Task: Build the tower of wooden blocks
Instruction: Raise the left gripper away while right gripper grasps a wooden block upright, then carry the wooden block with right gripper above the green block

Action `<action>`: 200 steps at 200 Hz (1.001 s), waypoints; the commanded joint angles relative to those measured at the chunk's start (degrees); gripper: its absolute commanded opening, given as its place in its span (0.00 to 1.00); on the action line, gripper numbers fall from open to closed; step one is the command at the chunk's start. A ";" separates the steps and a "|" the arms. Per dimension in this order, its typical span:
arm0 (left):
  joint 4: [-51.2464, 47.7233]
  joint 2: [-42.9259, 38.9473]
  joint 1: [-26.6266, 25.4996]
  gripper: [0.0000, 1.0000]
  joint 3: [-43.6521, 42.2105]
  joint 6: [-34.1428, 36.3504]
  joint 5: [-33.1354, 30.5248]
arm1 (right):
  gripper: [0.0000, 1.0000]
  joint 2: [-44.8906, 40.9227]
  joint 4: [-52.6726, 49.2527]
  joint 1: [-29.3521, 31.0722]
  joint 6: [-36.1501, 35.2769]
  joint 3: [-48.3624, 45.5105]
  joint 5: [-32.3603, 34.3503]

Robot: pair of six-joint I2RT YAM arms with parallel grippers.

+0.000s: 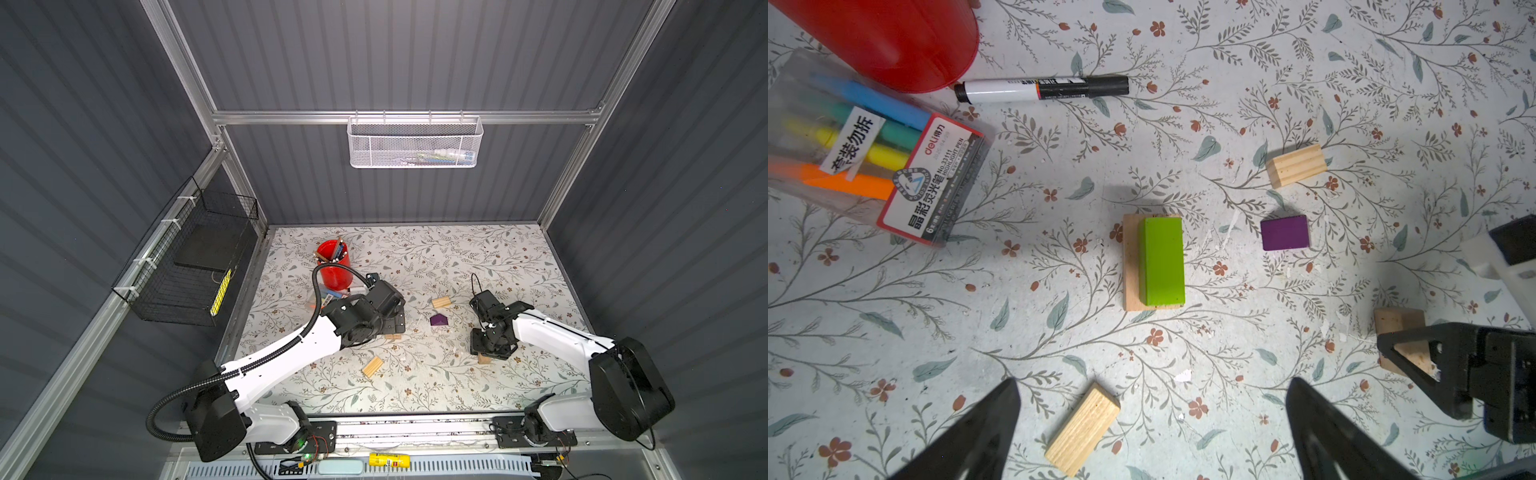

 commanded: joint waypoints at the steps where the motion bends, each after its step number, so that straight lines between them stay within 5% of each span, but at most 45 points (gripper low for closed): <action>1: -0.91 -1.40 0.02 1.00 -0.27 -0.45 -1.79 | 0.54 1.18 -1.38 0.35 0.22 0.98 1.83; 117: 1.76 -3.16 0.05 1.00 -1.53 1.38 -1.43 | 0.33 3.47 -2.42 2.90 1.58 1.31 4.57; 200: 1.80 -3.40 0.15 1.00 -1.27 1.79 -3.80 | 0.21 -3.61 -5.19 4.44 1.71 5.14 4.31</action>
